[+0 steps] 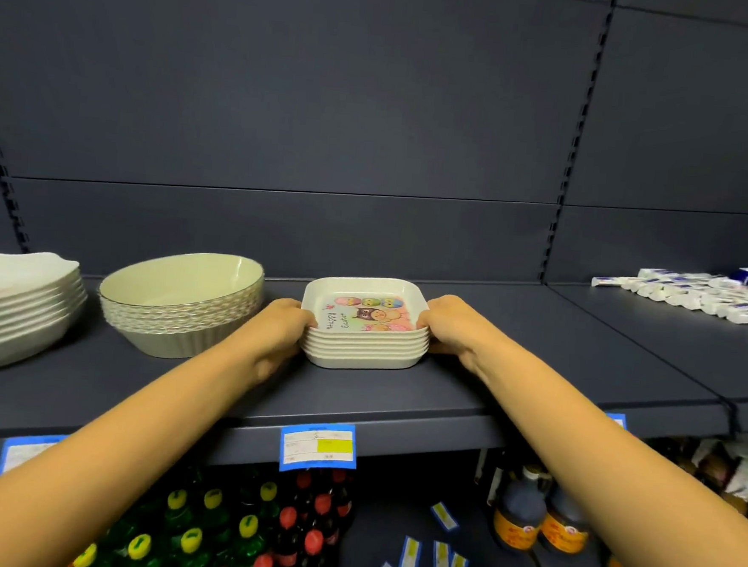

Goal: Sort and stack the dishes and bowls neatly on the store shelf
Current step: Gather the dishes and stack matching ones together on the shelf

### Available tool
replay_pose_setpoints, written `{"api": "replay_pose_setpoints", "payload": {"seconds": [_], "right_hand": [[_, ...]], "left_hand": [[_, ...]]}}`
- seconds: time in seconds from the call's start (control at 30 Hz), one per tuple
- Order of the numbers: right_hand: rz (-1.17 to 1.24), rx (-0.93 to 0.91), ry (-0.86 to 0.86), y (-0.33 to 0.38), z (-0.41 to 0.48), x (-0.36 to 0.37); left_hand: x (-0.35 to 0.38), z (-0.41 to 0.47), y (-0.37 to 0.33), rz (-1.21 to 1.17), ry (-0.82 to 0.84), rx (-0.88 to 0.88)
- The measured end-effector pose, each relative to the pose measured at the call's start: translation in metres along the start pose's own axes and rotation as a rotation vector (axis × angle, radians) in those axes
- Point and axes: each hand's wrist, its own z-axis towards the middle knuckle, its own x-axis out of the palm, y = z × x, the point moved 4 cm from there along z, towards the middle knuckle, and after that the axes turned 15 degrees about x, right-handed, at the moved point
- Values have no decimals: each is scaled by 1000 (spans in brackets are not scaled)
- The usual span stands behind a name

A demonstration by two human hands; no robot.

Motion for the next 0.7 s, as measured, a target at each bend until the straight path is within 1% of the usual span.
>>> {"api": "replay_pose_setpoints", "payload": {"seconds": [0.17, 0.43, 0.57, 0.7], "right_hand": [[1, -3, -66, -20, 4, -59], [22, 24, -145, -58, 8, -163], [7, 43, -146, -72, 12, -196], [26, 56, -154, -81, 19, -213]], "left_hand": [[56, 3, -8, -12, 1, -3], [164, 9, -30, -50, 62, 31], [200, 7, -37, -38, 69, 30], [222, 9, -44, -31, 64, 49]]}}
